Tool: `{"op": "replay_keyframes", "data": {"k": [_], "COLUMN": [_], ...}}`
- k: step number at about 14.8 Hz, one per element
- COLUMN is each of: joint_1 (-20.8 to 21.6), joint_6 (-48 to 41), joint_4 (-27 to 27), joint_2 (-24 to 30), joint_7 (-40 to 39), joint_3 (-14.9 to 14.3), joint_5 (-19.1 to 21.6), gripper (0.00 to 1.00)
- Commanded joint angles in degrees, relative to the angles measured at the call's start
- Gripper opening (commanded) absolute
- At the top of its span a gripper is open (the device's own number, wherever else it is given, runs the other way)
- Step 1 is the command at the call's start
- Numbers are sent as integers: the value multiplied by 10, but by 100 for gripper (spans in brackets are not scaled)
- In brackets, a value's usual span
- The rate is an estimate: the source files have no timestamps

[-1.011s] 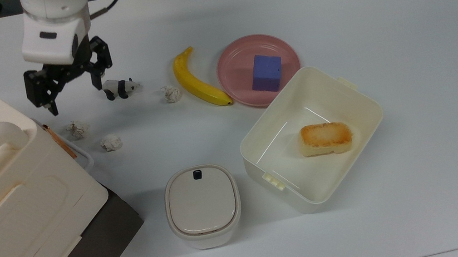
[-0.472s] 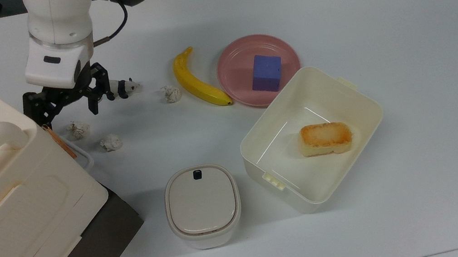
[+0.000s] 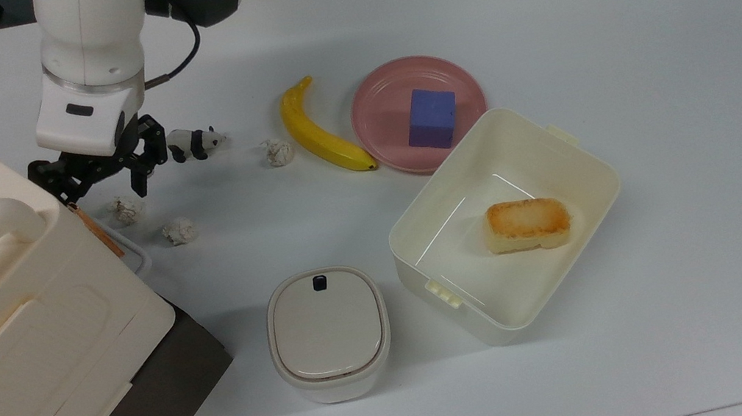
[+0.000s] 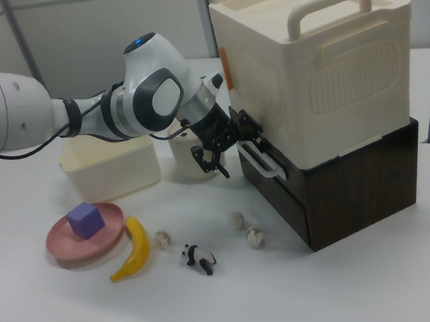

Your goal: Slide open the drawer

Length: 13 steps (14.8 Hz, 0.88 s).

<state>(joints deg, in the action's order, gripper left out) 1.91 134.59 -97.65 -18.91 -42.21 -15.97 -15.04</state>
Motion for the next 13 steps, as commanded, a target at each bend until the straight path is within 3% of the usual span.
{"op": "replay_keyframes", "data": {"k": [1,8,13], "joint_1": [5,24,27], "joint_6": [20,16,8], "joint_4": [-1,-18,-53], "joint_2": [-13,-11,26], "joint_7": [11,14,69], "joint_3": [-3,0,1], "joint_5": [-13,-7,-7], "gripper": [100,100,100]}}
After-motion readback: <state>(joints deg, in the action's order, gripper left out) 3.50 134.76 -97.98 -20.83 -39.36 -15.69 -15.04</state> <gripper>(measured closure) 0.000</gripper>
